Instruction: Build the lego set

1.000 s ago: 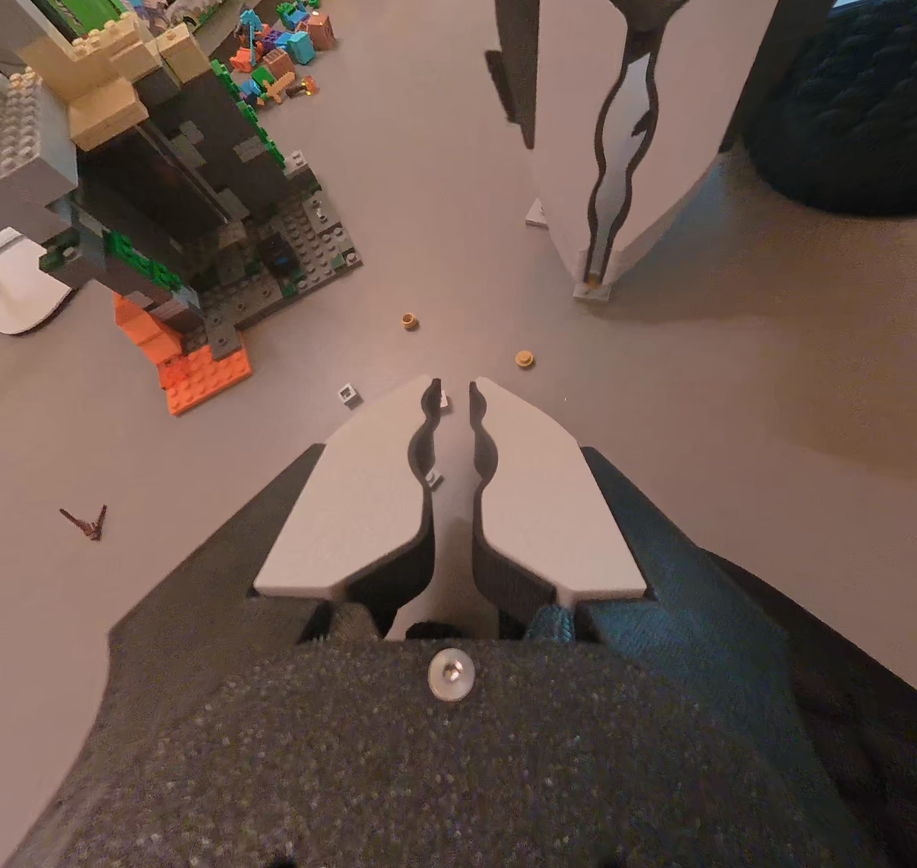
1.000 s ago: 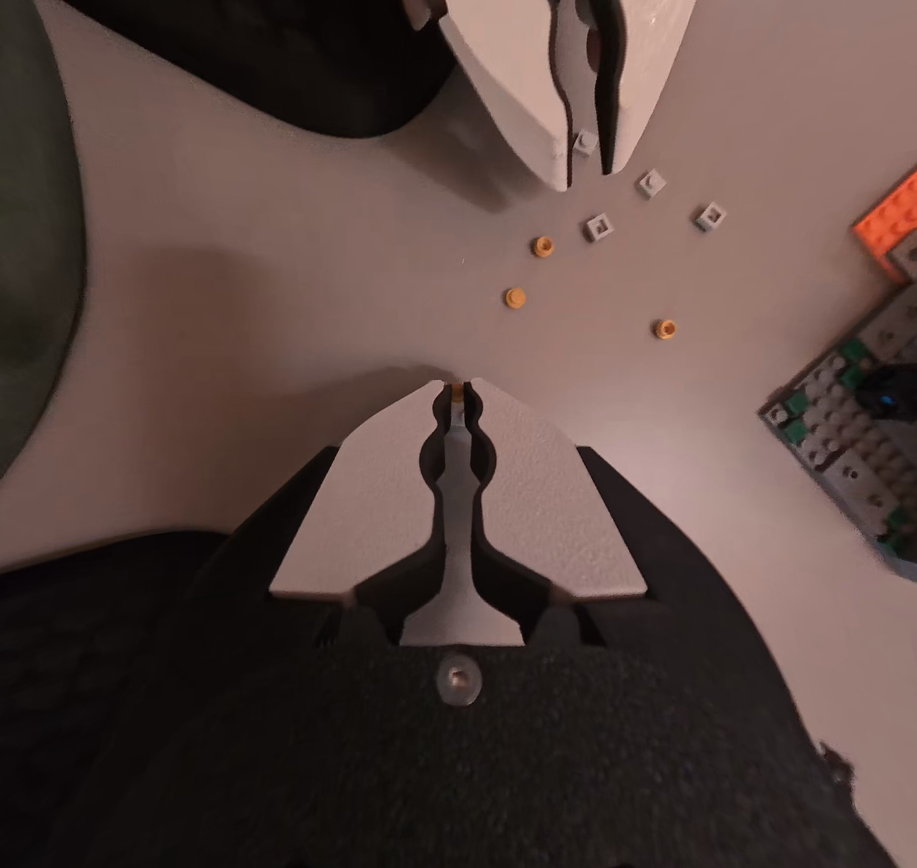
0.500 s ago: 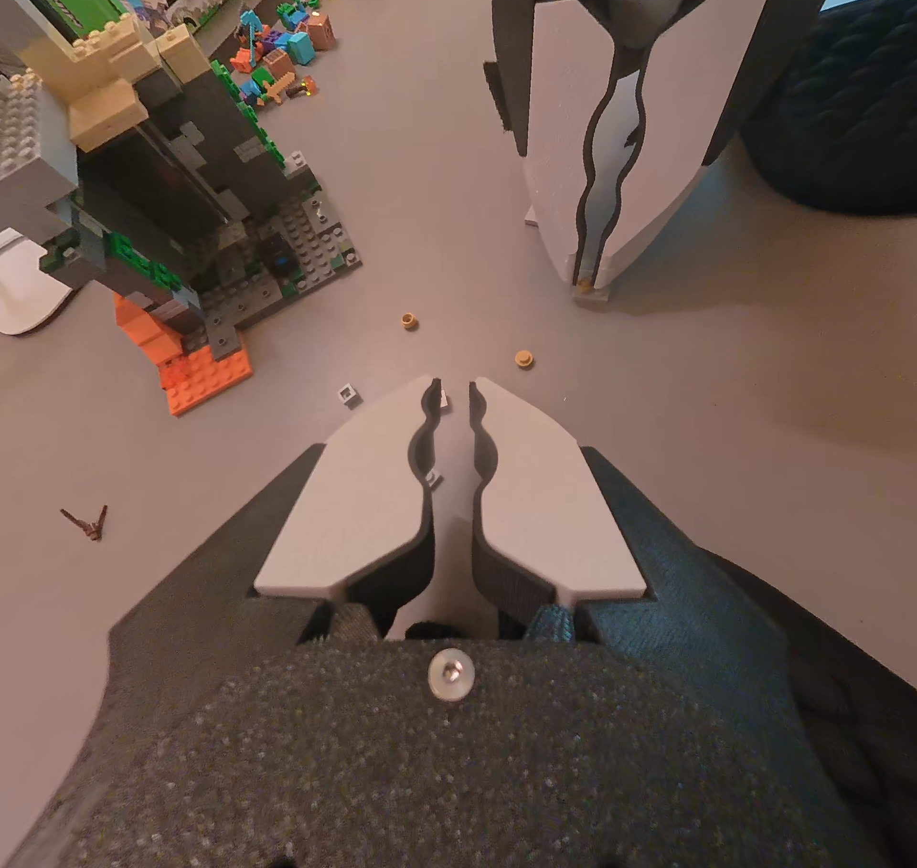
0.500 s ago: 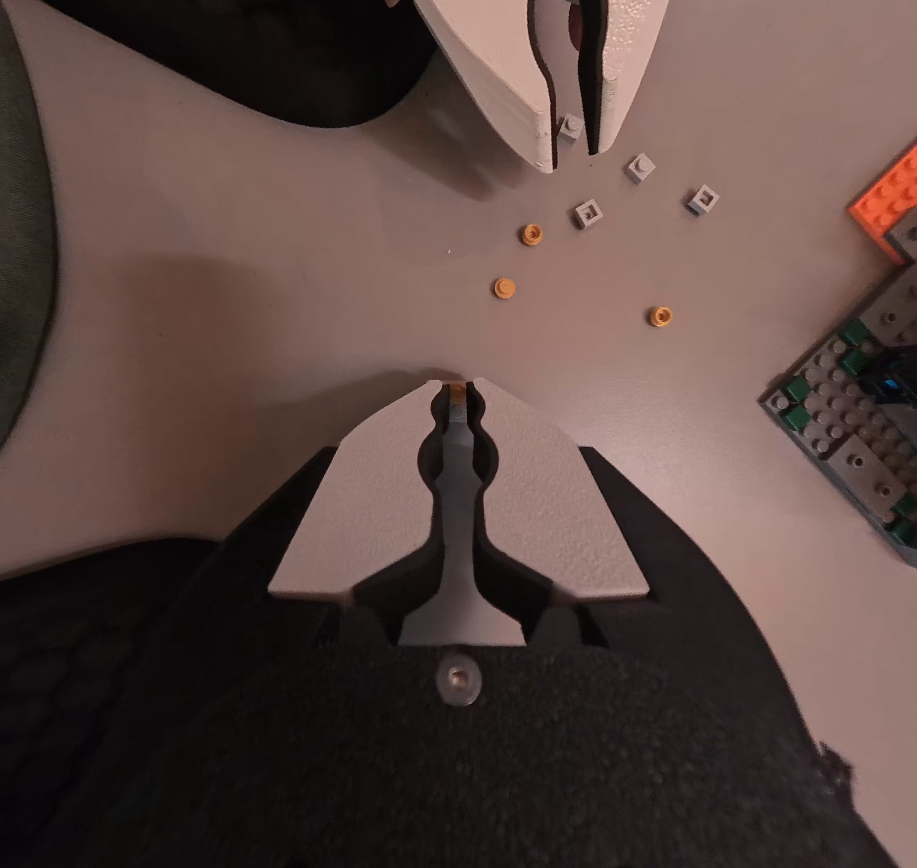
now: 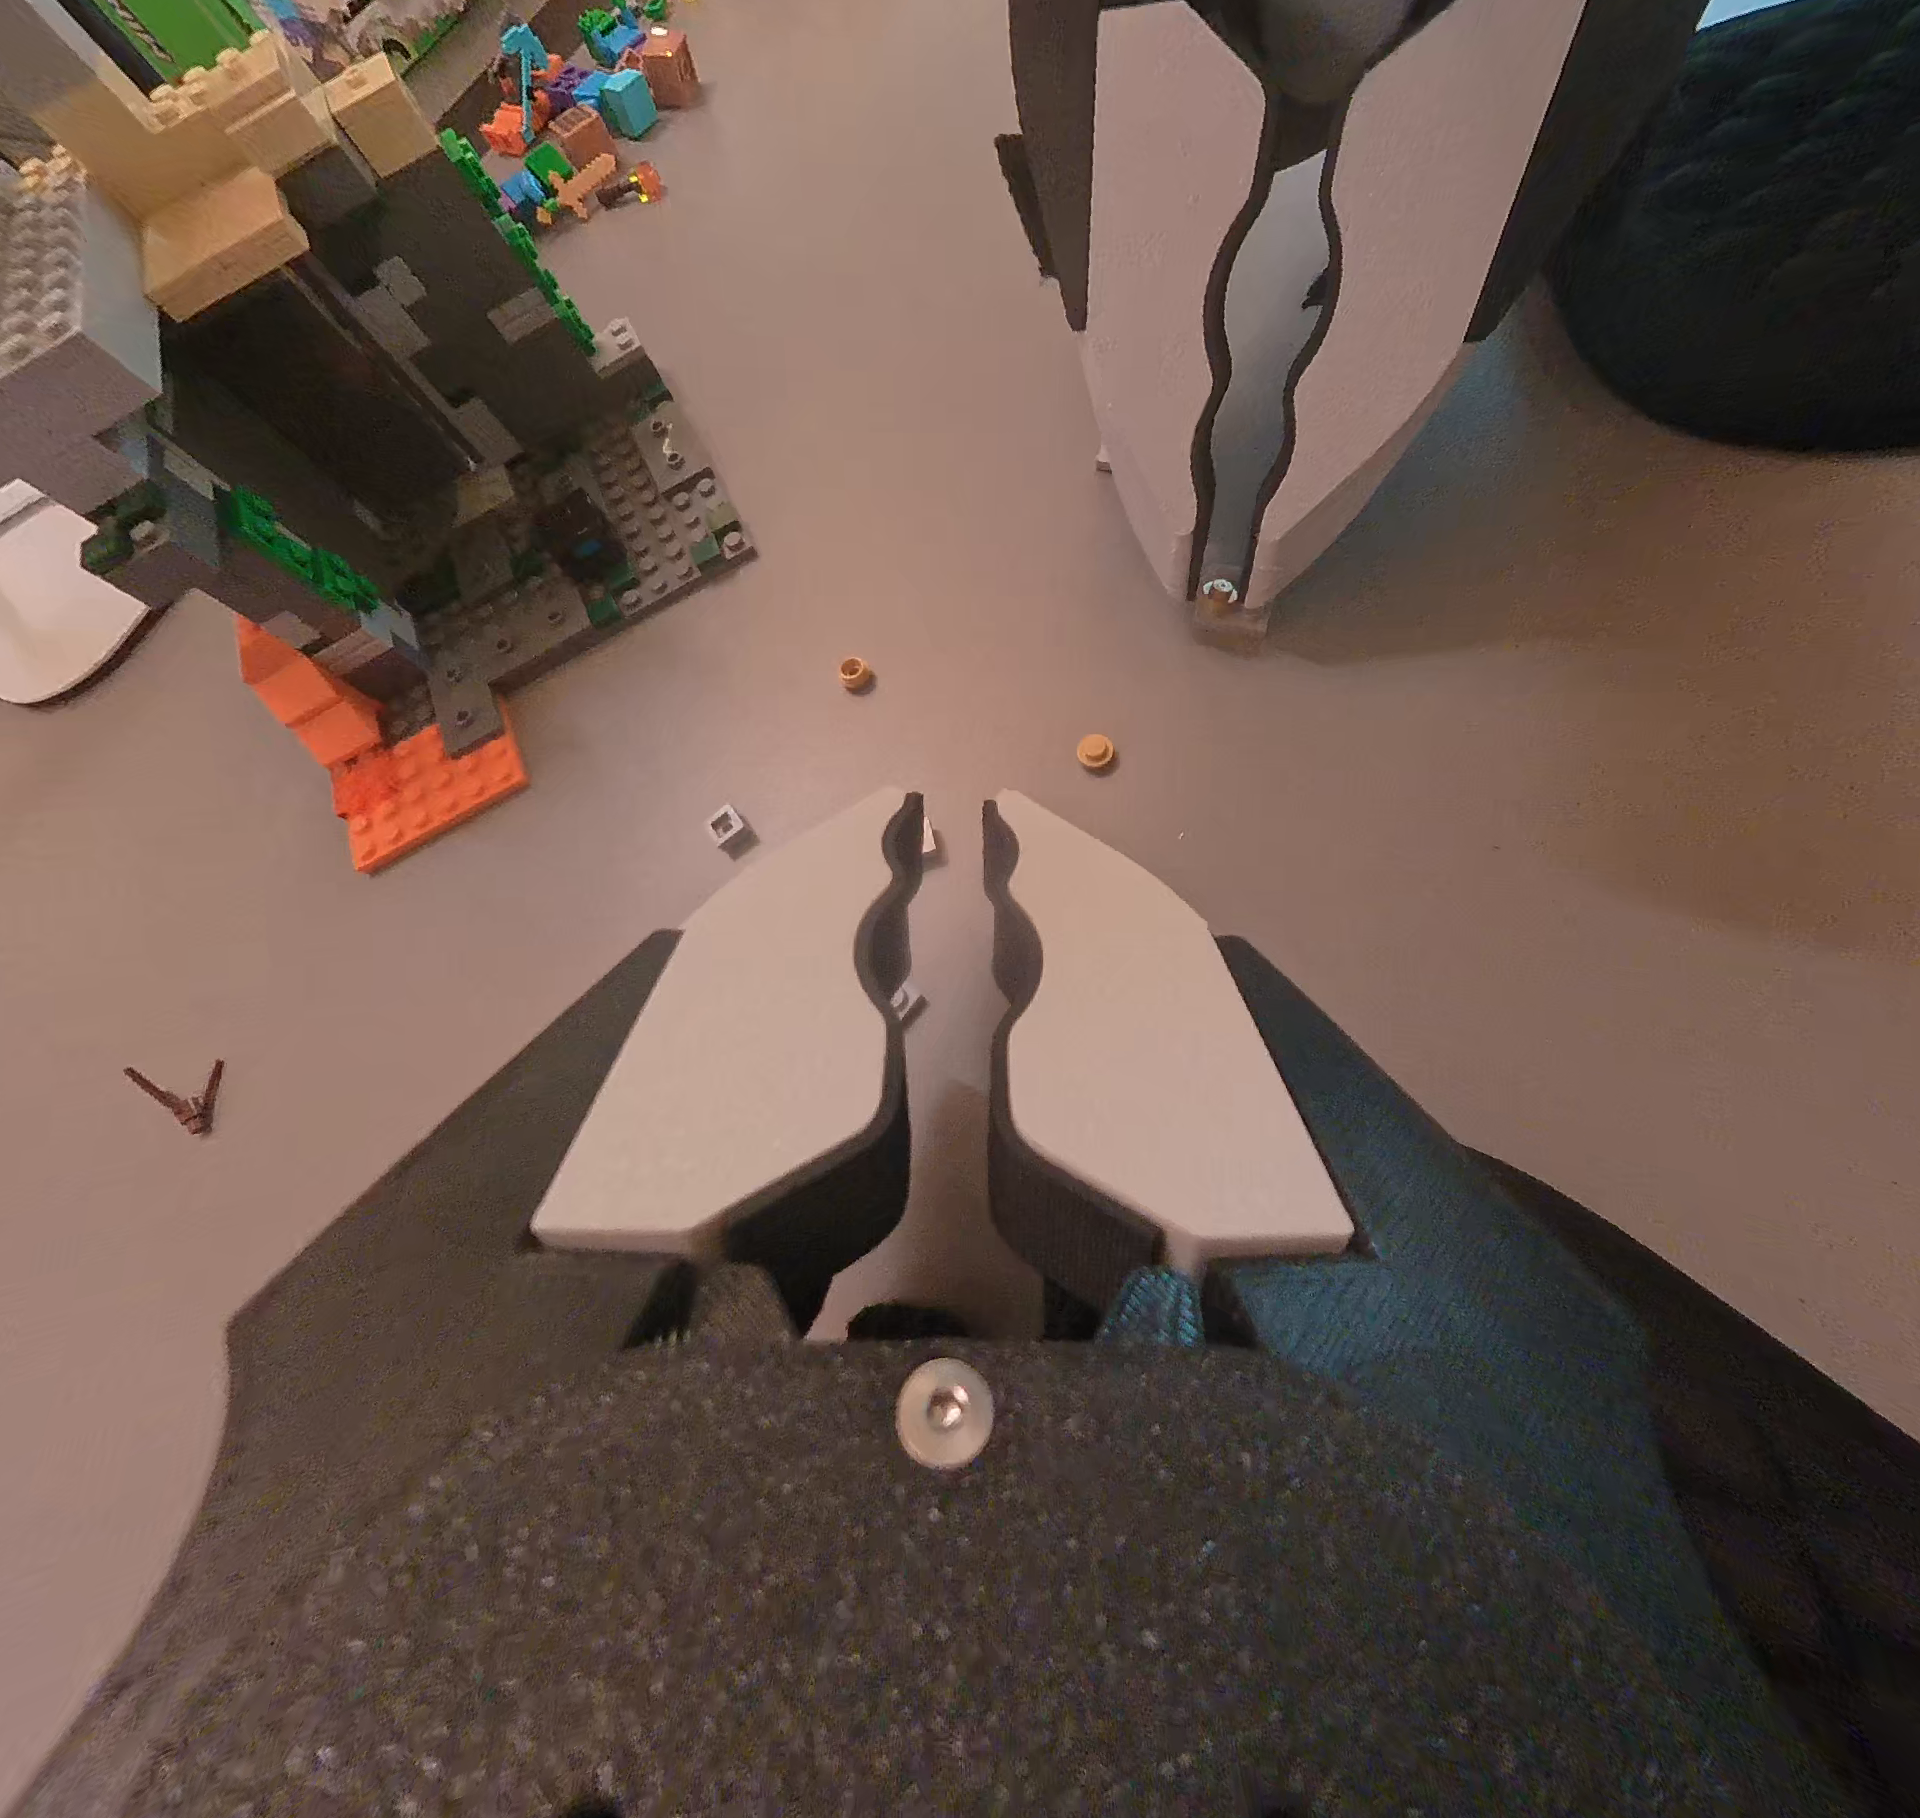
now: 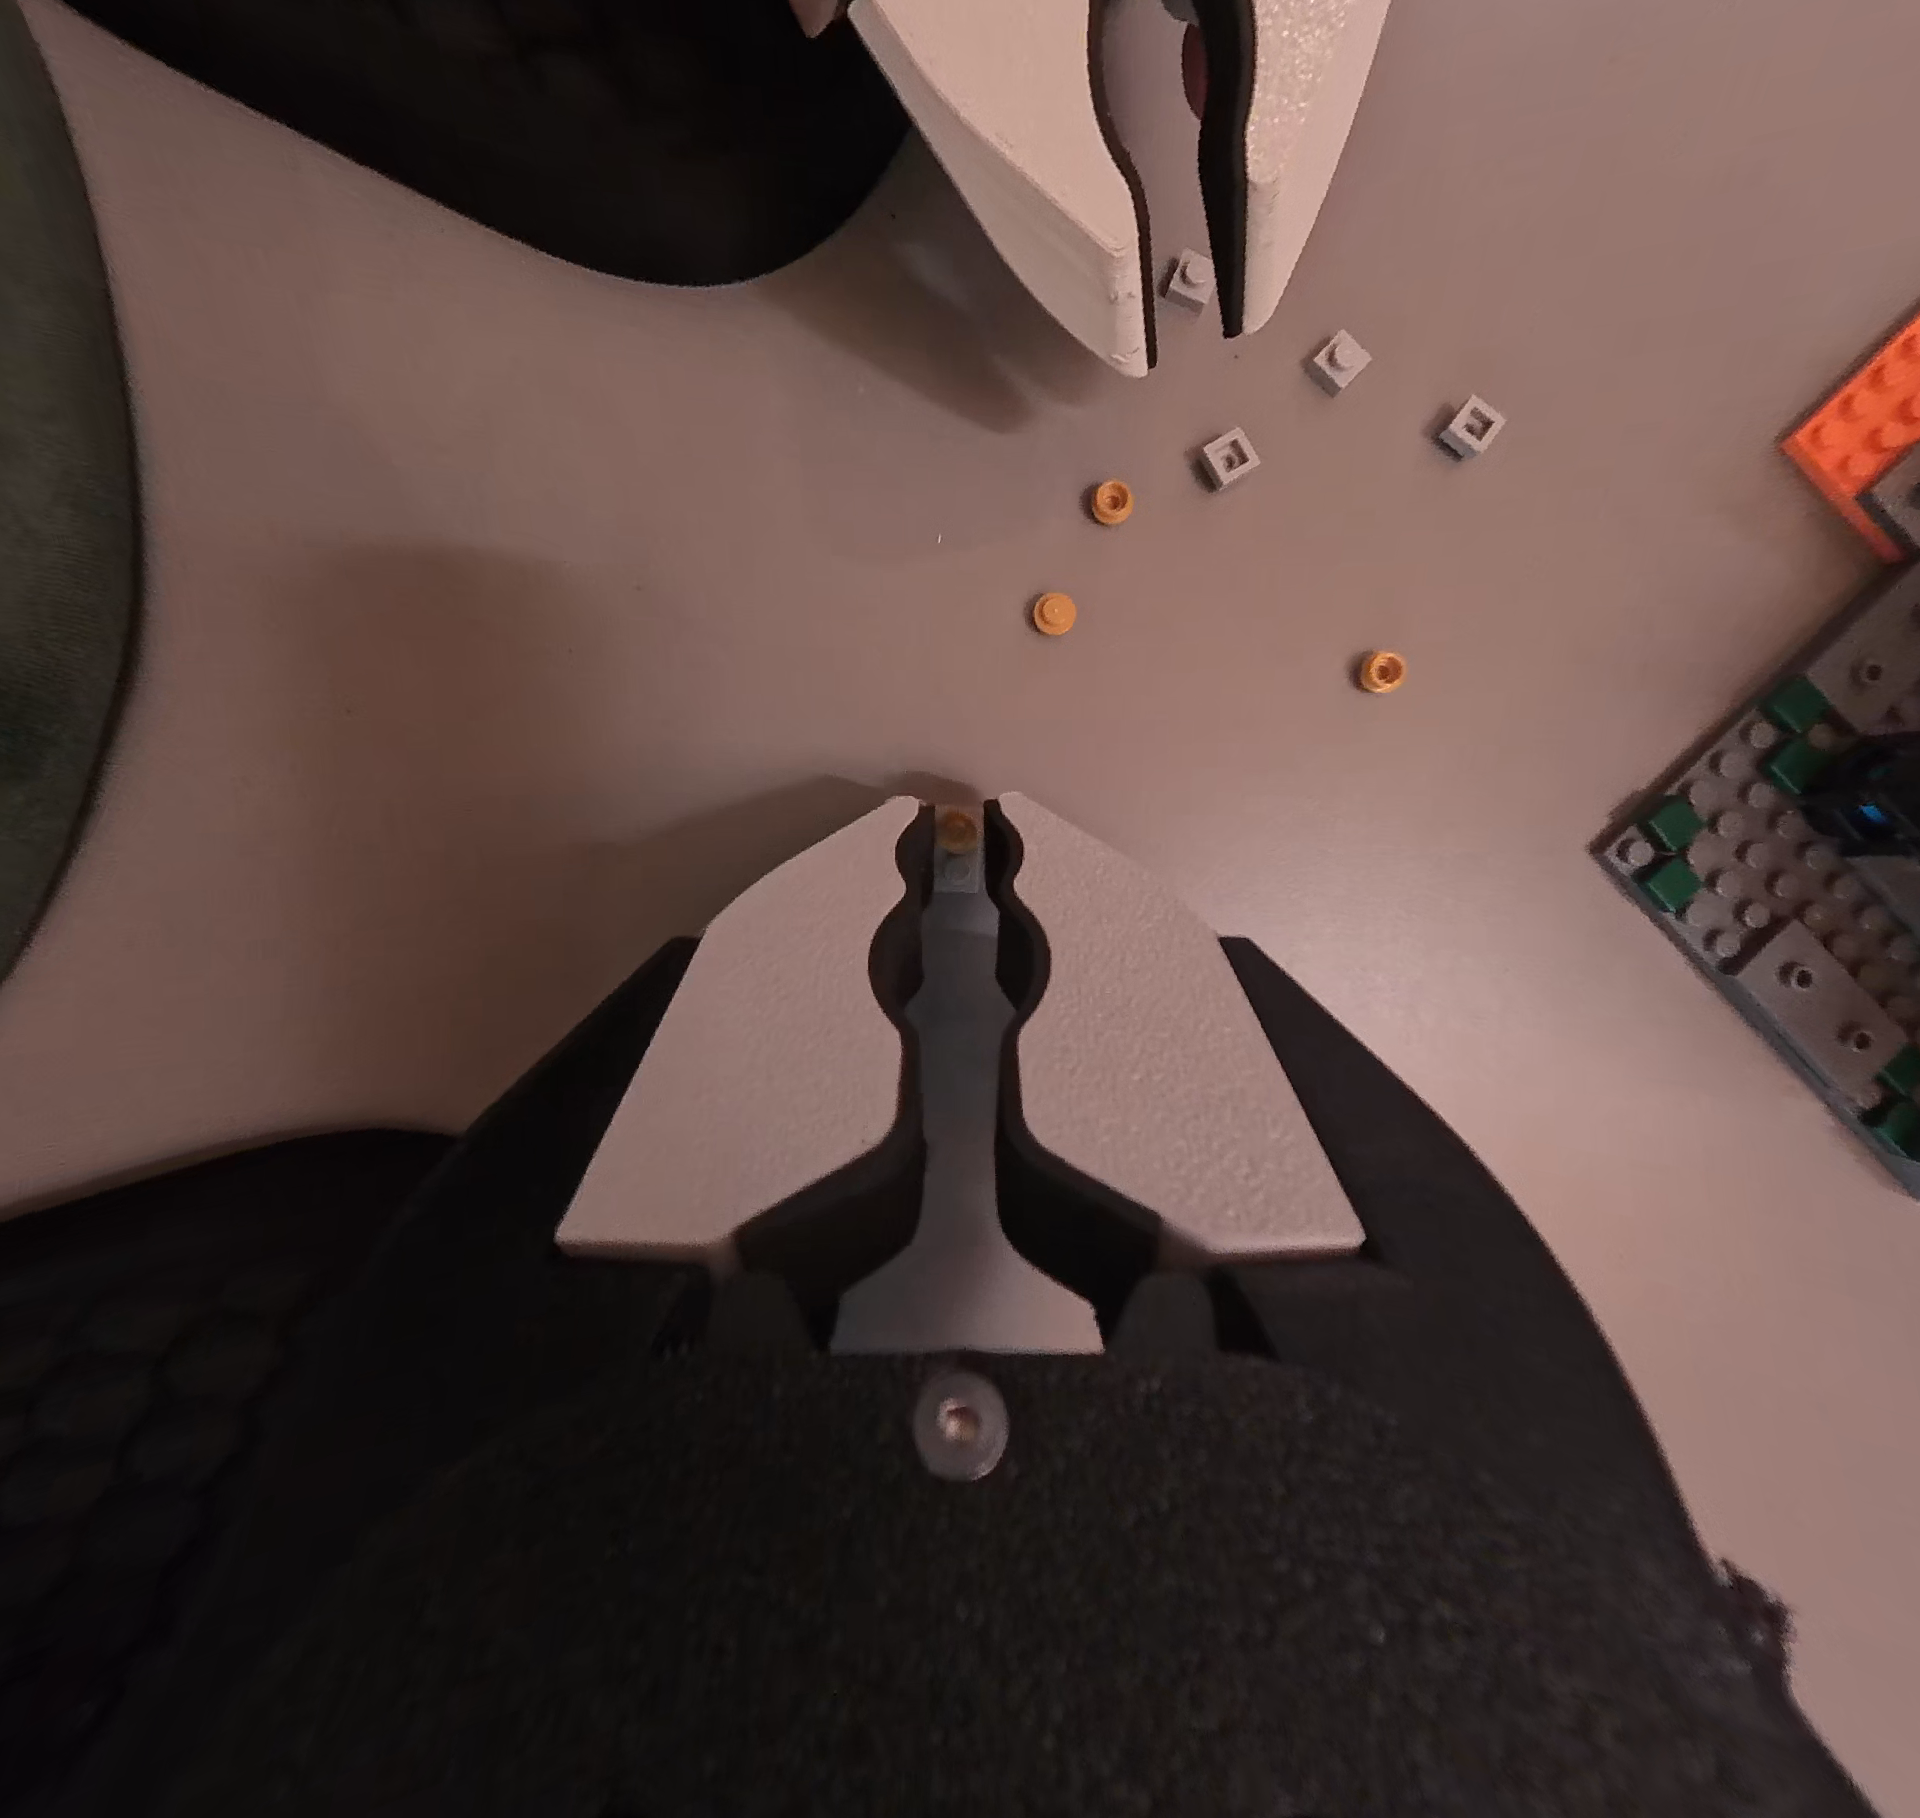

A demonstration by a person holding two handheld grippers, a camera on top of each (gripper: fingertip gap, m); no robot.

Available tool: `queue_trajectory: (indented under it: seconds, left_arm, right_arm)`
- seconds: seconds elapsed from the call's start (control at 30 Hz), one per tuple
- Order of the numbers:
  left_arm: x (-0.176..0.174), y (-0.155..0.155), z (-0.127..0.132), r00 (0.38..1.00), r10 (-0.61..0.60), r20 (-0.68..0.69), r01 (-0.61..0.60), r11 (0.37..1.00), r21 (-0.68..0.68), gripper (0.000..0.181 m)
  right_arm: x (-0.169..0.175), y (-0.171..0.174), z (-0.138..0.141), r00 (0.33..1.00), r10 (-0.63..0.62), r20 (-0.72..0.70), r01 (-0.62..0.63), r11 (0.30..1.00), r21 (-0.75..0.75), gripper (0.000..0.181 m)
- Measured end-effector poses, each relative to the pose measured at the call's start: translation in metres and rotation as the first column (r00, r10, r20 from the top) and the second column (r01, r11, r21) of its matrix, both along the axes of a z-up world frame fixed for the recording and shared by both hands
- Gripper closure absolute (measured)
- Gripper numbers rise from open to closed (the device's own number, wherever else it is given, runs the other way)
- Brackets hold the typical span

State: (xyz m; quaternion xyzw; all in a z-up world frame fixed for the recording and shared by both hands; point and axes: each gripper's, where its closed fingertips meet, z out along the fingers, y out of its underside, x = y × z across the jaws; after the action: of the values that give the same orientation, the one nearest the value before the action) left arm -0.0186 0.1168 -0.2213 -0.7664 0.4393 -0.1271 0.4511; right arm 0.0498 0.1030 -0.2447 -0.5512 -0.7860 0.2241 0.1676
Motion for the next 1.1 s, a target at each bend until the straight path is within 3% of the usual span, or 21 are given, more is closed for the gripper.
queue_trajectory:
  seconds: [0.03, 0.27, 0.57, 1.1]
  left_arm:
    - [0.000, 0.000, 0.000, 1.000, 0.000, 0.000, 0.000, 1.000, 0.000, 0.171]
    - [0.000, 0.000, 0.000, 1.000, 0.000, 0.001, 0.000, 1.000, -0.001, 0.171]
    - [0.001, 0.000, -0.002, 1.000, -0.002, -0.009, 0.002, 1.000, -0.003, 0.171]
    - [0.001, -0.001, 0.000, 1.000, -0.008, -0.001, 0.008, 1.000, 0.005, 0.172]
  right_arm:
    - [0.000, 0.000, 0.001, 1.000, 0.000, -0.002, 0.000, 1.000, -0.002, 0.172]
    - [0.005, -0.003, 0.007, 0.999, -0.006, -0.036, 0.006, 1.000, 0.002, 0.166]
    - [0.016, 0.000, -0.005, 0.995, -0.095, -0.029, 0.094, 0.995, -0.015, 0.162]
    - [0.009, 0.000, -0.008, 0.998, -0.068, 0.013, 0.069, 0.997, -0.040, 0.166]
